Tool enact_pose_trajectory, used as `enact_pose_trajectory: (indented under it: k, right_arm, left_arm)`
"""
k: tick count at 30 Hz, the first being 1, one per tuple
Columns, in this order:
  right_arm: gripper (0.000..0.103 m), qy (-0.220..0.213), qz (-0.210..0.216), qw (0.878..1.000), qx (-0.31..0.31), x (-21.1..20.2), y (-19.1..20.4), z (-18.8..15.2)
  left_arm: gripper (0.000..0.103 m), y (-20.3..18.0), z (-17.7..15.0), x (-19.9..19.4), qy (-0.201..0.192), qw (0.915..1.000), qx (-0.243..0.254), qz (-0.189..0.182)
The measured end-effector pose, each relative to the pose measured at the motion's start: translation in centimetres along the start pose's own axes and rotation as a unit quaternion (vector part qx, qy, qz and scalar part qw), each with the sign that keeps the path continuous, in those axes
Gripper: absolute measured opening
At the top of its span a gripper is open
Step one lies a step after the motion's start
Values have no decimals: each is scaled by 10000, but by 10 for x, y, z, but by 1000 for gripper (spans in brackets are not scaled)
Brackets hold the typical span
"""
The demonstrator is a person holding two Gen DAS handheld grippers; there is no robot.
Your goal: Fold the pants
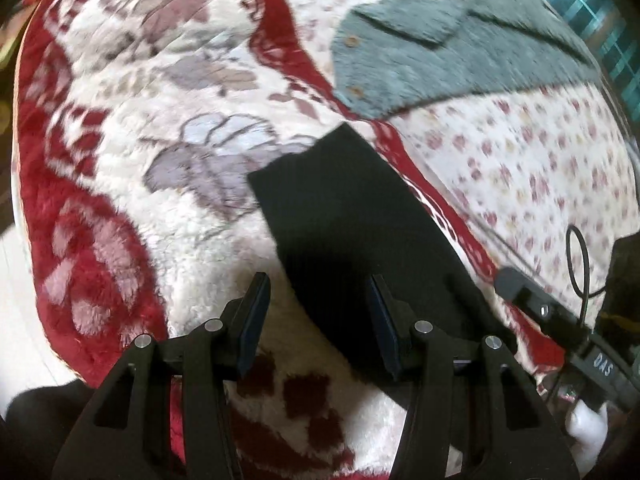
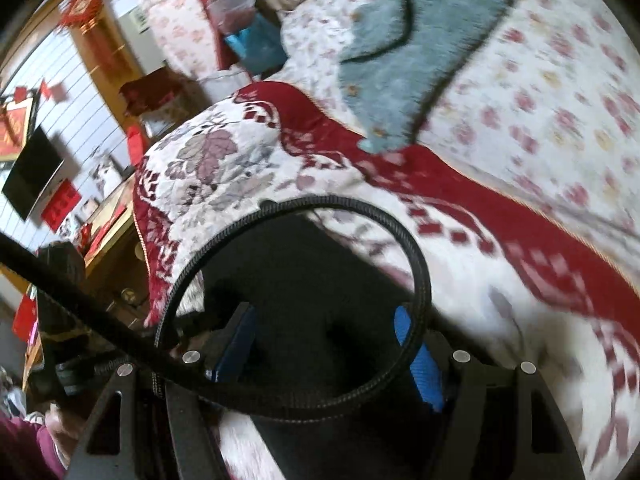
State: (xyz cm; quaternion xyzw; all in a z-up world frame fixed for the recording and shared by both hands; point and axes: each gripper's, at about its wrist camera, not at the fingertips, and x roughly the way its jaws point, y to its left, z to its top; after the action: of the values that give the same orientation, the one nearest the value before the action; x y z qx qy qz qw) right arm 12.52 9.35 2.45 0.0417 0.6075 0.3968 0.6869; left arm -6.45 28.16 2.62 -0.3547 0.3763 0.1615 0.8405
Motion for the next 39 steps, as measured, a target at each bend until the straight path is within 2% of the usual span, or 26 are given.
enact_pose_trajectory:
  k: [3, 6, 8, 12, 15, 17, 18, 19, 20, 21, 23, 26, 29, 31, 34, 39]
  right_arm:
    - [69, 120, 137, 9994, -282, 25, 9, 22]
    - [69, 327, 242, 9972, -621, 52, 18, 40]
    - [69, 403, 279, 9950, -866, 66, 25, 48]
    - [69, 659, 327, 9884, -1326, 102, 38, 63]
    - [69, 872, 319, 9857, -1403, 126, 38, 68]
    - [62, 998, 545, 9854, -1270, 137, 33, 68]
    - [46, 980, 646, 9856, -1218, 139, 31, 67]
    - [35, 929, 646, 9866, -1178, 140, 30, 67]
    - [31, 814, 597, 9880, -1166, 138, 29, 66]
    - [21, 751, 683, 9882, -1145, 134, 28, 65]
    - [17, 642, 861, 9887, -1048, 124, 27, 64]
    - [15, 381, 1050, 9893, -943, 101, 26, 64]
    - [15, -40, 1191, 9898, -782, 62, 23, 65]
    - [15, -317, 1270, 9892, -653, 35, 18, 65]
    - [15, -851, 1404, 9855, -436, -21, 6, 58]
    - [15, -1497, 1240, 9807, -194, -111, -13, 24]
  left_arm:
    - [51, 12, 2, 9, 216, 9989, -374, -197]
    - [59, 13, 4, 13, 280, 9979, -488, -320]
    - [70, 11, 5, 14, 234, 9976, -497, -411]
    - [78, 3, 5, 18, 165, 9981, -453, -375]
    - [80, -1, 5, 22, 91, 9989, -402, -232]
    - [80, -1, 6, 24, 46, 9992, -368, -178]
    - [80, -2, 6, 25, 25, 9993, -336, -157]
    - [80, -3, 7, 26, 6, 9994, -291, -174]
    - [79, -3, 7, 27, 4, 9994, -255, -232]
    - [77, -4, 8, 28, 31, 9992, -188, -339]
    - [22, -7, 9, 29, 90, 9990, -62, -434]
    - [15, -6, 9, 31, 239, 9975, -75, -666]
    - [15, -14, 11, 11, -104, 9948, 118, -1002]
    - [15, -31, 7, -9, -424, 9906, 549, -1180]
    - [15, -61, -7, -39, -783, 9784, 1193, -1499]
    - [15, -114, -39, -68, -885, 9549, 2024, -1984]
